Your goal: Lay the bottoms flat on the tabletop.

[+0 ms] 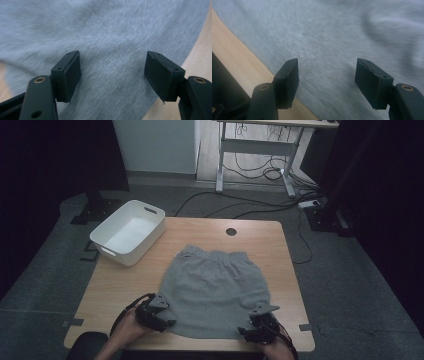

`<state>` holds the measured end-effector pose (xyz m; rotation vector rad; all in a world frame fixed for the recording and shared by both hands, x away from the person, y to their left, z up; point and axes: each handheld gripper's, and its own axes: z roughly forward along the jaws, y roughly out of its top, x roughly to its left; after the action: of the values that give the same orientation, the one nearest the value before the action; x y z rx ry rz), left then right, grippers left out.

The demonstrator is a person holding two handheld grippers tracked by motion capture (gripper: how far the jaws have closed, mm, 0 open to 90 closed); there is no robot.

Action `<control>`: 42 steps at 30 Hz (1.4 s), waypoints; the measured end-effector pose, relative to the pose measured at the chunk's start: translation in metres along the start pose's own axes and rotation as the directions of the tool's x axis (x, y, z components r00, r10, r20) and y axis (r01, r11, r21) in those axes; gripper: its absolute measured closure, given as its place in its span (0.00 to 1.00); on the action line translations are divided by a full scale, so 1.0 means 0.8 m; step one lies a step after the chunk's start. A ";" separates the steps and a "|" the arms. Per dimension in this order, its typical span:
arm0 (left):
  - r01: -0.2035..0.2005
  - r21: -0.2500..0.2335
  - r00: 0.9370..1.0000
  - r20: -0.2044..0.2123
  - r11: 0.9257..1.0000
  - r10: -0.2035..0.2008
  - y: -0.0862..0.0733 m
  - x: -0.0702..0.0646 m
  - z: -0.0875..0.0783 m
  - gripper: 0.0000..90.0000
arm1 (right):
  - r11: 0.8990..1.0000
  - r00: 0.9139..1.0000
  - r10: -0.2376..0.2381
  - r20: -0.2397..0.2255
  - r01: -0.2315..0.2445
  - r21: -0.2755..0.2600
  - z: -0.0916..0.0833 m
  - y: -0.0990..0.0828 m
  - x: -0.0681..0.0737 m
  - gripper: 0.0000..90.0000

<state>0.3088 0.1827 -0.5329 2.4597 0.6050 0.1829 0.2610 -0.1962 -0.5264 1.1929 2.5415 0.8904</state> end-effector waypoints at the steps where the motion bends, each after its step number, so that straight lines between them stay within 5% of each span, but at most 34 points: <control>1: 0.002 -0.007 1.000 -0.001 1.000 -0.002 0.001 0.000 0.002 0.31 | 1.000 1.000 -0.006 0.007 0.006 0.013 0.004 0.000 0.002 0.40; 5: 0.017 -0.009 1.000 -0.015 1.000 -0.017 0.009 0.008 0.008 0.31 | 1.000 0.998 -0.025 0.060 0.024 0.016 0.013 0.002 0.000 0.42; 14: 0.072 -0.024 0.996 -0.054 0.997 -0.073 0.043 0.048 0.034 0.30 | 1.000 0.995 0.019 0.099 -0.018 -0.015 0.038 0.039 -0.053 0.44; 18: 0.063 0.012 0.996 -0.070 0.998 -0.062 0.053 0.050 0.031 0.31 | 1.000 0.994 0.024 0.107 -0.025 0.006 0.044 0.052 -0.066 0.44; 20: 0.041 -0.021 0.998 -0.050 0.999 -0.042 0.056 0.040 0.019 0.34 | 1.000 0.992 -0.003 0.124 0.000 0.020 0.038 0.054 -0.061 0.43; 23: 0.015 -0.065 1.000 0.016 0.998 -0.014 0.060 0.023 0.006 0.37 | 1.000 0.997 0.006 0.071 -0.004 -0.029 0.024 0.051 -0.050 0.44; 28: -0.065 -0.035 0.994 0.086 0.997 0.068 0.053 -0.001 0.017 0.39 | 0.995 0.996 -0.089 -0.027 0.088 -0.038 0.018 0.045 -0.023 0.47; 32: -0.063 -0.020 0.995 0.077 0.998 0.064 0.042 -0.001 0.028 0.41 | 0.987 0.986 -0.163 -0.032 0.163 0.002 0.031 0.041 -0.017 0.53; 37: -0.068 0.007 0.997 0.034 0.998 0.068 0.040 -0.003 0.022 0.60 | 0.983 0.983 -0.180 -0.039 0.181 0.034 0.031 0.037 -0.008 0.80; 40: -0.104 0.035 0.995 0.013 0.994 0.104 0.040 -0.008 0.016 0.89 | 0.982 0.982 -0.179 -0.061 0.182 0.049 0.026 0.032 0.000 0.97; 42: -0.090 0.012 0.994 0.064 0.996 0.089 0.042 -0.006 0.008 0.97 | 0.984 0.983 -0.168 -0.075 0.172 0.049 0.020 0.029 0.003 0.98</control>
<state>0.3186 0.1530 -0.5184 2.4984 0.4710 0.1354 0.2806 -0.1755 -0.5250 0.9556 2.6920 0.8416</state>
